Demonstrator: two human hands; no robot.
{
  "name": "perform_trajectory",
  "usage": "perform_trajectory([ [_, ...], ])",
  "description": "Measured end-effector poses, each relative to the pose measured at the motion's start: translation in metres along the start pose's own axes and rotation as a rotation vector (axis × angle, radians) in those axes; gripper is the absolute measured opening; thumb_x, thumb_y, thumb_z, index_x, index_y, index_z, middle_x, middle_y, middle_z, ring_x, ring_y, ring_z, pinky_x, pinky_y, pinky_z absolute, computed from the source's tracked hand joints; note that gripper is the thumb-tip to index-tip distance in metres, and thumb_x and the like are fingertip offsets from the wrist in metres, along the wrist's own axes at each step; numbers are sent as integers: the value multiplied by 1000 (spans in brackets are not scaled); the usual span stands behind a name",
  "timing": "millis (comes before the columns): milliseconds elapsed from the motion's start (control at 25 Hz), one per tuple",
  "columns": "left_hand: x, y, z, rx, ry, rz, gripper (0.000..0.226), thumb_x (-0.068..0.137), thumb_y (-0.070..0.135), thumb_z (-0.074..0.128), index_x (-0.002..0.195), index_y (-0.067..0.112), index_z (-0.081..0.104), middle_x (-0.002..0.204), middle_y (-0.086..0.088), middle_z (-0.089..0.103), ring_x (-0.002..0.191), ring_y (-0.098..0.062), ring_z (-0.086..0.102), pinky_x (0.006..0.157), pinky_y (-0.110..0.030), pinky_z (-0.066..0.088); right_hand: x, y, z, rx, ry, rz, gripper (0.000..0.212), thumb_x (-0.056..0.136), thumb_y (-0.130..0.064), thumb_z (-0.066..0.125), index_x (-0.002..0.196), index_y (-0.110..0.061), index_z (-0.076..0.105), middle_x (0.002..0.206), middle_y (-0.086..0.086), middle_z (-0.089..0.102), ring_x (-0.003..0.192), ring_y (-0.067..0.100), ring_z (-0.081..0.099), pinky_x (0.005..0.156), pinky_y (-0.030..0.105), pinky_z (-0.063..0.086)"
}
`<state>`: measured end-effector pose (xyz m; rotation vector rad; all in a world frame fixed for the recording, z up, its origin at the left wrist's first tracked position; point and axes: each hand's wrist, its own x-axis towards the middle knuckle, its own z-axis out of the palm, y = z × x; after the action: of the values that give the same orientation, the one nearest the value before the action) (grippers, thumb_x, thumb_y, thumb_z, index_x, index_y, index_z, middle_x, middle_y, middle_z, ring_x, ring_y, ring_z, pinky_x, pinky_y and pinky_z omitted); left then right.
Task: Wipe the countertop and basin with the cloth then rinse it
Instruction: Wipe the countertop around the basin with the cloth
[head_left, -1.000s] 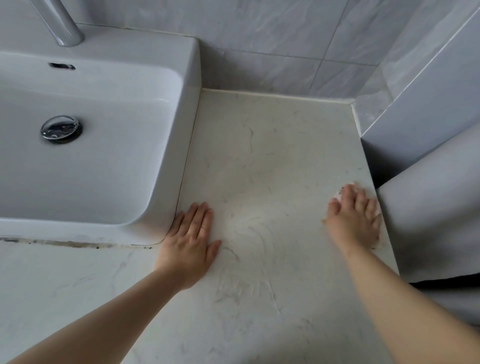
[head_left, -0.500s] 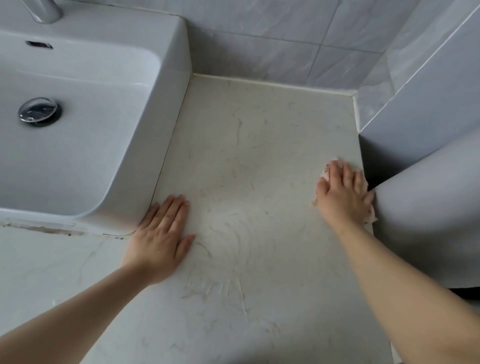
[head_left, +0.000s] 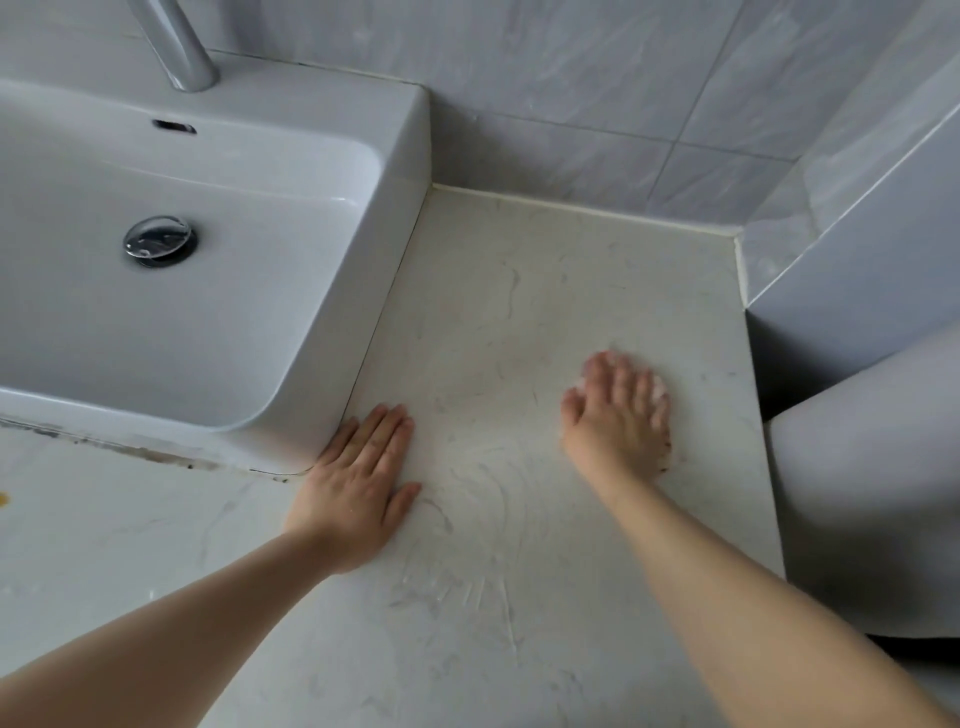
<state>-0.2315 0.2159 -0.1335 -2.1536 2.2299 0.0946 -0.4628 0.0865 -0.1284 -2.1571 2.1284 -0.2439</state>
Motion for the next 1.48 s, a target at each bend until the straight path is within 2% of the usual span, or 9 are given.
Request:
perform_trajectory([
  [200,-1,0,1,-39,33,20,70,97,47,9,132,0,47,138,-14,48,129,-27,43,111,-31,8,-93,-5,-2,-72,-98,-630,55,86,-43,40,135,-20,49,137,5,53,127,30,48,106,46,29],
  [400,-21,-15,4,-93,65,138,65,98,48,12,134,4,44,138,-12,49,133,-21,31,113,-30,8,-21,-24,-1,-35,-85,-63,67,83,-48,21,140,-20,39,148,9,37,138,34,29,113,47,17],
  [520,-46,-41,6,-92,96,260,57,99,44,15,137,8,38,140,-7,44,139,-15,19,115,-28,6,-96,-61,7,2,-150,-378,57,84,-44,35,134,-20,49,138,7,52,128,35,45,107,48,29],
  [640,-64,-66,7,-101,123,339,55,99,42,19,137,9,40,141,-4,40,143,-10,8,116,-29,9,-92,-43,5,-92,-185,-645,58,86,-46,31,137,-23,45,140,3,50,129,31,45,106,45,25],
  [800,-77,-73,10,-149,197,303,52,98,42,25,132,10,49,136,-6,50,133,-18,34,113,-33,20,-40,-65,7,-47,-175,-65,57,91,-44,26,144,-23,32,152,7,30,140,33,23,113,47,14],
  [1000,-80,-68,11,-222,275,242,51,95,41,32,124,11,60,131,-4,56,126,-21,47,107,-36,30,-122,-124,20,8,-102,-588,49,87,-40,41,129,-19,54,132,4,57,123,31,50,104,45,36],
  [1200,-81,-66,11,-254,317,200,45,89,34,44,117,4,64,124,-10,61,123,-24,48,105,-37,33,-90,-173,26,9,-109,-360,54,84,-38,36,126,-11,57,127,8,61,119,30,55,104,42,37],
  [1360,-82,-67,9,-289,342,146,43,82,30,51,110,0,64,115,-13,63,116,-27,47,101,-38,36,-112,-130,22,-46,-185,-624,54,88,-43,31,132,-18,49,134,5,54,127,29,47,108,43,29],
  [1480,-82,-66,9,-282,321,145,43,83,29,49,112,0,62,116,-14,62,116,-28,46,101,-38,35,-71,-94,16,-51,-125,-244,62,87,-45,18,141,-21,36,149,7,35,139,32,28,113,46,16],
])
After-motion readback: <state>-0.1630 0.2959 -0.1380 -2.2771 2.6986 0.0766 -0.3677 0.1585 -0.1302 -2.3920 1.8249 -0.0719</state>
